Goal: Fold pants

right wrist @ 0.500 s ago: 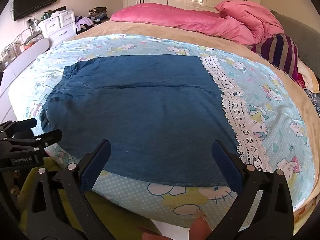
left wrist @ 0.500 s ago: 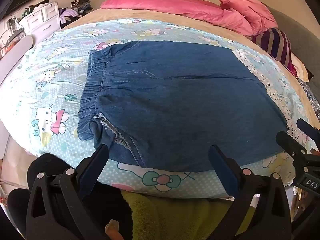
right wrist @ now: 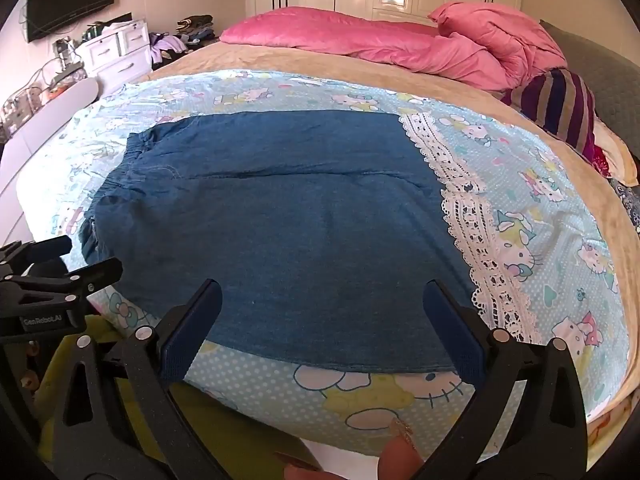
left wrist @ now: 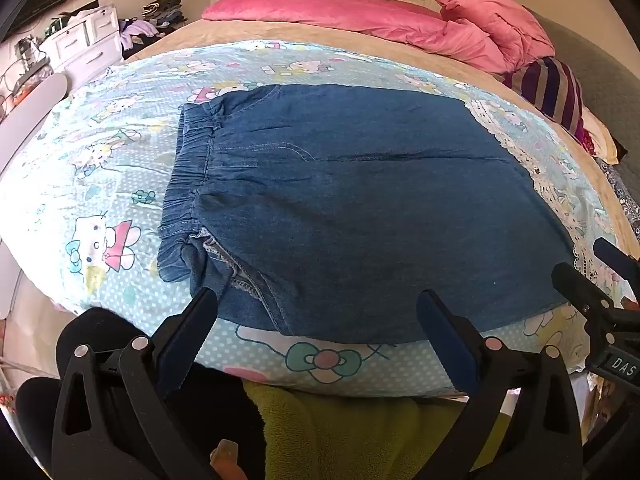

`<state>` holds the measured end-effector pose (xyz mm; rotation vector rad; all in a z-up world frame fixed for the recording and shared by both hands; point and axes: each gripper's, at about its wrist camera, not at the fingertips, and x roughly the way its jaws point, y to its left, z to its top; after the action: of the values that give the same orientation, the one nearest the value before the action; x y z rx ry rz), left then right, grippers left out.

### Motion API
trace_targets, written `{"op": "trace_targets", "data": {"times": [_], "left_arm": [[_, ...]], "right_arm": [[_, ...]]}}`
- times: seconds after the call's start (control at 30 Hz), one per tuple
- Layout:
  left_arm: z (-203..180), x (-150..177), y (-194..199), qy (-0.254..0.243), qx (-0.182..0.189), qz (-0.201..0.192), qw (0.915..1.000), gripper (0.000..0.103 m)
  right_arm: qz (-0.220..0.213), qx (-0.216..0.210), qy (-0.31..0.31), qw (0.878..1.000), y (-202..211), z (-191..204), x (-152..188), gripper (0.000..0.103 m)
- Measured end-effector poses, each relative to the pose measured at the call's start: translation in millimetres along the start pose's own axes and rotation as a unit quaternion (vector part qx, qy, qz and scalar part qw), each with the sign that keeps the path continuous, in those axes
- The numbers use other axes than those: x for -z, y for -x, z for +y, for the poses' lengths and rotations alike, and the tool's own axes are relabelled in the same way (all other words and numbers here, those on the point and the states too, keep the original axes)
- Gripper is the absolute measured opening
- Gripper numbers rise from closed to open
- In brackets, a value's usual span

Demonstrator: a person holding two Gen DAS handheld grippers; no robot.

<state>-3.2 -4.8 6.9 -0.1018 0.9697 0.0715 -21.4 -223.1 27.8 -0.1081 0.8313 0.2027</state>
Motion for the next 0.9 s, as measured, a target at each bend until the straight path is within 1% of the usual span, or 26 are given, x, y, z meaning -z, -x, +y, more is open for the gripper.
{"op": "trace_targets", "data": {"times": [0.9], "left_arm": [[5.5, 0.3, -0.1, 0.001, 0.0, -0.004, 1.0, 0.099]], "right_arm": [[0.002, -0.001, -0.001, 1.0, -0.6, 0.4, 1.1, 0.095]]}}
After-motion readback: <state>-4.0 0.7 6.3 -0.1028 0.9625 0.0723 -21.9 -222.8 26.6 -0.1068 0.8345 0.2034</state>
